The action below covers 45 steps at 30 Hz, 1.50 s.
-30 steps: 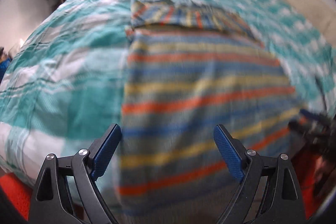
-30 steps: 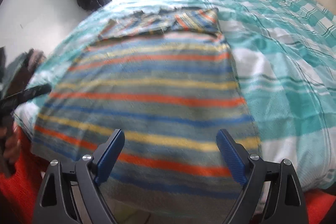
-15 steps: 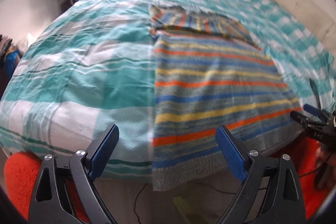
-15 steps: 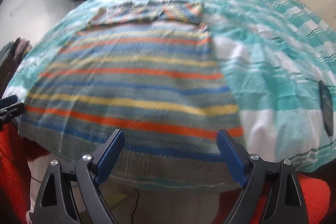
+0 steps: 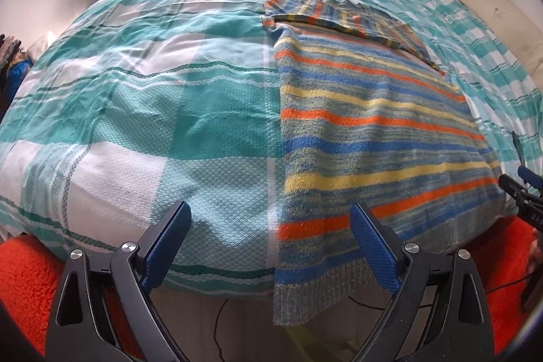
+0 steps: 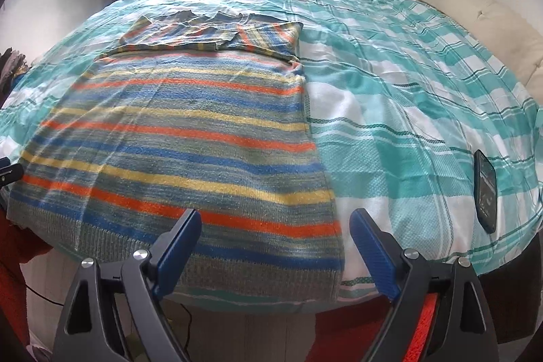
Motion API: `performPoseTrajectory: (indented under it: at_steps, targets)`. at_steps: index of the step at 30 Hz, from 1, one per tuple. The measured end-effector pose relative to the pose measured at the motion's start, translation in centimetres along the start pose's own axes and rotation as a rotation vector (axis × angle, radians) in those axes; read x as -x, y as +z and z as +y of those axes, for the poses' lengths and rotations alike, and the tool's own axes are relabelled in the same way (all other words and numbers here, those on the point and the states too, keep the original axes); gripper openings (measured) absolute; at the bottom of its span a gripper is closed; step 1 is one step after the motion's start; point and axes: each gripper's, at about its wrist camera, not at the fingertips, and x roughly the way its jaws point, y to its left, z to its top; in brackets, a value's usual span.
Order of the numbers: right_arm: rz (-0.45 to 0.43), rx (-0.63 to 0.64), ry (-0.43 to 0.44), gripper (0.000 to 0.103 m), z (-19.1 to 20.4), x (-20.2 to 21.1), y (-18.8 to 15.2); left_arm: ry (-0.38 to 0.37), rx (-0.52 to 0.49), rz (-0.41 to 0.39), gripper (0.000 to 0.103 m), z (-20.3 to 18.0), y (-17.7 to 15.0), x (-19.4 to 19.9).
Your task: Fold small clothes
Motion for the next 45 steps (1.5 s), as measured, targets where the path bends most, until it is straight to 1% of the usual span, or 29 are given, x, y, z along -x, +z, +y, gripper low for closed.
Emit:
performPoseTrajectory:
  at_steps: [12, 15, 17, 19, 20, 21, 22, 24, 25, 26, 28, 30, 31, 32, 33, 34, 35, 36, 37, 39, 41, 43, 45]
  targets:
    - [0.014, -0.01, -0.008, 0.088, -0.4, -0.6, -0.4, -0.015, 0.001, 0.011, 0.095, 0.3, -0.2, -0.2]
    - [0.014, -0.022, -0.001, 0.088, -1.1, -0.5, -0.4, -0.036, -0.001, 0.01, 0.095, 0.2, -0.1, 0.2]
    - [-0.007, -0.015, 0.01, 0.088, -2.3, -0.1, 0.3, -0.07, 0.0, -0.004, 0.095, 0.2, -0.1, 1.0]
    - [-0.04, -0.034, 0.018, 0.088, -4.4, 0.5, 1.2, -0.108, -0.005, -0.015, 0.095, 0.2, -0.2, 1.5]
    - [-0.053, -0.069, 0.051, 0.088, -6.5, 0.8, 1.8, -0.122, -0.012, -0.011, 0.095, 0.2, -0.3, 1.4]
    - [-0.049, -0.09, 0.076, 0.088, -7.7, 0.8, 2.1, -0.128, -0.015, 0.004, 0.095, 0.1, -0.4, 1.1]
    - [-0.02, -0.118, 0.125, 0.088, -9.5, 0.4, 2.5, -0.127, -0.017, 0.018, 0.094, 0.0, -0.4, 0.8]
    - [0.066, -0.135, 0.199, 0.087, -11.0, -0.9, 2.7, -0.119, -0.025, 0.055, 0.093, -0.3, -0.5, -0.2]
    - [0.128, -0.154, 0.266, 0.084, -11.6, -1.9, 2.4, -0.113, -0.036, 0.061, 0.093, -0.6, -0.6, -0.4]
    - [0.165, -0.167, 0.324, 0.078, -11.8, -2.6, 2.1, -0.107, -0.051, 0.065, 0.093, -0.8, -0.7, -0.5]
    - [0.254, -0.171, 0.426, 0.073, -11.3, -4.3, 1.0, -0.097, -0.075, 0.073, 0.093, -1.3, -0.8, -0.9]
    - [0.321, -0.141, 0.443, 0.071, -10.3, -5.6, -0.1, -0.081, -0.099, 0.083, 0.092, -1.7, -0.9, -1.1]
    - [0.354, -0.127, 0.452, 0.07, -9.8, -6.2, -0.7, -0.071, -0.11, 0.084, 0.086, -1.8, -1.0, -1.0]
    - [0.372, -0.115, 0.459, 0.064, -9.4, -6.5, -1.2, -0.057, -0.128, 0.089, 0.071, -2.0, -1.1, -0.9]
    - [0.372, -0.106, 0.462, 0.055, -9.1, -6.5, -1.4, -0.041, -0.14, 0.096, 0.064, -2.1, -1.1, -0.8]
    - [0.371, -0.106, 0.466, 0.048, -9.2, -6.4, -1.4, -0.034, -0.148, 0.106, 0.047, -2.2, -1.2, -0.7]
    - [0.373, -0.12, 0.478, 0.027, -9.4, -6.3, -1.4, -0.041, -0.147, 0.119, 0.024, -2.2, -1.2, -0.5]
    - [0.375, -0.144, 0.501, 0.01, -9.8, -6.1, -1.3, -0.056, -0.138, 0.137, 0.011, -2.0, -1.1, -0.4]
    - [0.373, -0.169, 0.527, 0.007, -10.2, -5.7, -1.2, -0.08, -0.123, 0.15, 0.006, -1.8, -1.1, -0.1]
    - [0.351, -0.19, 0.558, 0.007, -10.8, -4.9, -0.8, -0.106, -0.104, 0.143, 0.005, -1.5, -1.1, 0.6]
    - [0.327, -0.227, 0.592, 0.007, -11.2, -4.0, -0.4, -0.177, -0.039, 0.136, 0.005, -0.7, -0.5, 1.5]
    - [0.289, -0.269, 0.627, 0.007, -11.6, -3.5, 0.6, -0.264, 0.048, 0.106, 0.004, 0.5, 0.8, 2.0]
    - [0.234, -0.312, 0.66, 0.007, -12.0, -3.4, 2.2, -0.316, 0.107, 0.064, 0.004, 1.2, 2.9, 2.1]
